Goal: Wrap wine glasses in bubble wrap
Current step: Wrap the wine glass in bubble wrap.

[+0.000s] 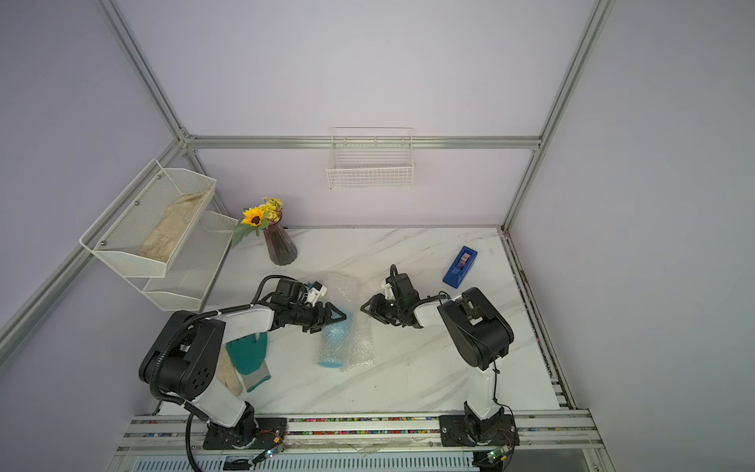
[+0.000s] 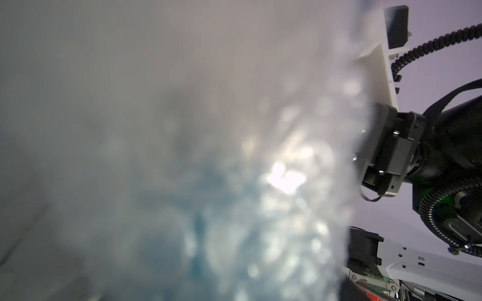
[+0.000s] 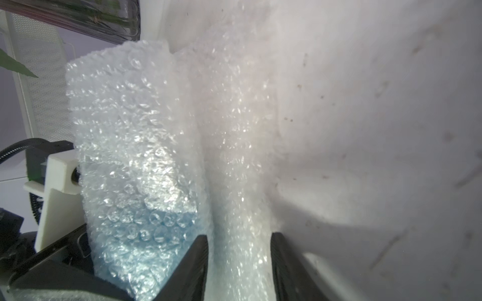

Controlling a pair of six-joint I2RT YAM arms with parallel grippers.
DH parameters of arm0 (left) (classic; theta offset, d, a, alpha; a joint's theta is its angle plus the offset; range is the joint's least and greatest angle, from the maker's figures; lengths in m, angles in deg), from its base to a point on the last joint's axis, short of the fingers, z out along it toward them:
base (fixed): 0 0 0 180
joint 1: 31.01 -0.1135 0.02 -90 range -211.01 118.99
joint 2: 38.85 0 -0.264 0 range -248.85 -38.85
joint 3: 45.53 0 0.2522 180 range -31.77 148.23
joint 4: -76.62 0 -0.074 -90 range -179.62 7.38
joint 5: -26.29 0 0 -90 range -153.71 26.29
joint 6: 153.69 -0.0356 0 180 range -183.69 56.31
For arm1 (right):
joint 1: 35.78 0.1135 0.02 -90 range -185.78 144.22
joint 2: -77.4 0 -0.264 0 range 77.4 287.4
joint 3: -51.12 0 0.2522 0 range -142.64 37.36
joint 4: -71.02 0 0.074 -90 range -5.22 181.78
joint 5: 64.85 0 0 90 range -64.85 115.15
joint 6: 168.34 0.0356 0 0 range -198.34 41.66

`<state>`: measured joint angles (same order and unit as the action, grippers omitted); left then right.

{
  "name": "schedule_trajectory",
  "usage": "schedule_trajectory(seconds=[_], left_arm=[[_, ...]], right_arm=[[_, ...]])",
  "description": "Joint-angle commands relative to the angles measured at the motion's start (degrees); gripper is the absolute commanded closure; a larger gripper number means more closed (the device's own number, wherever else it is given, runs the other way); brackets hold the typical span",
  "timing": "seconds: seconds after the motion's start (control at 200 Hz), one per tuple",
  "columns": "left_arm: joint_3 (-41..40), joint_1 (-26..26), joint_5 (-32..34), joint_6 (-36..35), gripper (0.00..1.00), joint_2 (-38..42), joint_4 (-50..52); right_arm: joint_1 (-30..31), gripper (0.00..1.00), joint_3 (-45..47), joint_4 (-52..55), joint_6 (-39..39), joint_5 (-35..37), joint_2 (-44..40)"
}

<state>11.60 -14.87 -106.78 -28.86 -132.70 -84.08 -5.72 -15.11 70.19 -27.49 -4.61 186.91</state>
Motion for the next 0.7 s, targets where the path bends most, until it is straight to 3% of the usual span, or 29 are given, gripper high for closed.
schedule_trajectory(seconds=[0.0,0.38,0.695], left_arm=[[-1.9,-0.4,-1.9,-1.3,0.34,1.5,-0.2],[-2.2,-0.8,-2.1,-1.4,0.34,0.7,-1.1],[-2.2,-1.0,-2.4,-1.3,0.34,-0.1,-1.9]], right_arm=[[1.6,0.54,-1.2,9.1,-1.7,5.6,1.9],[2.9,0.56,-0.4,4.3,0.0,-0.2,5.2],[2.9,0.71,4.6,-3.1,2.8,-4.6,4.4]])
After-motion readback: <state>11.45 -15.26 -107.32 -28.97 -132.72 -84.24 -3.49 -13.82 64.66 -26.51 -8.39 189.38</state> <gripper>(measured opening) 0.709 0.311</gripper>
